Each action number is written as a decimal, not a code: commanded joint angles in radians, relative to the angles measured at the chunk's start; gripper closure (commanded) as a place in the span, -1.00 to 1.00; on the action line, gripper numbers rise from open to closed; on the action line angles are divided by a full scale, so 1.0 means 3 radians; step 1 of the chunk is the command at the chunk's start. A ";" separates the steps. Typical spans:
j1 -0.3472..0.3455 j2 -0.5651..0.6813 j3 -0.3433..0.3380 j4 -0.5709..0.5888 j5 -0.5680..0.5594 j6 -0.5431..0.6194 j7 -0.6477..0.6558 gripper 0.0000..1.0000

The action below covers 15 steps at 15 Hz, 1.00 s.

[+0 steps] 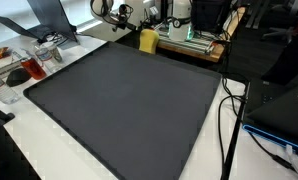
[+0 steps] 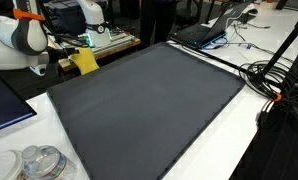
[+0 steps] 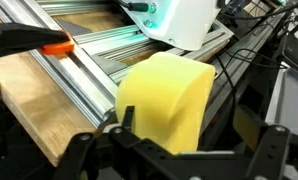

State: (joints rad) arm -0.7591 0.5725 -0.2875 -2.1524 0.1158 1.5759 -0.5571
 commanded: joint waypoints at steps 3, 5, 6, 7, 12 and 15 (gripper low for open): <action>0.0145 -0.0264 -0.0037 -0.0539 -0.0006 0.0584 0.0549 -1.00; 0.0203 -0.0330 -0.0048 -0.0676 -0.0032 0.0790 0.0661 -0.47; 0.0227 -0.0361 -0.0055 -0.0732 -0.0037 0.0869 0.0702 -0.31; 0.0260 -0.0392 -0.0069 -0.0782 -0.0057 0.0933 0.0745 -0.17; 0.0385 -0.0561 -0.0160 -0.0972 -0.0146 0.1164 0.0864 0.52; 0.0432 -0.0671 -0.0210 -0.1049 -0.0205 0.1181 0.0843 0.85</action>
State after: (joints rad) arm -0.6522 0.4378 -0.3241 -2.4105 0.0906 1.9046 -0.3174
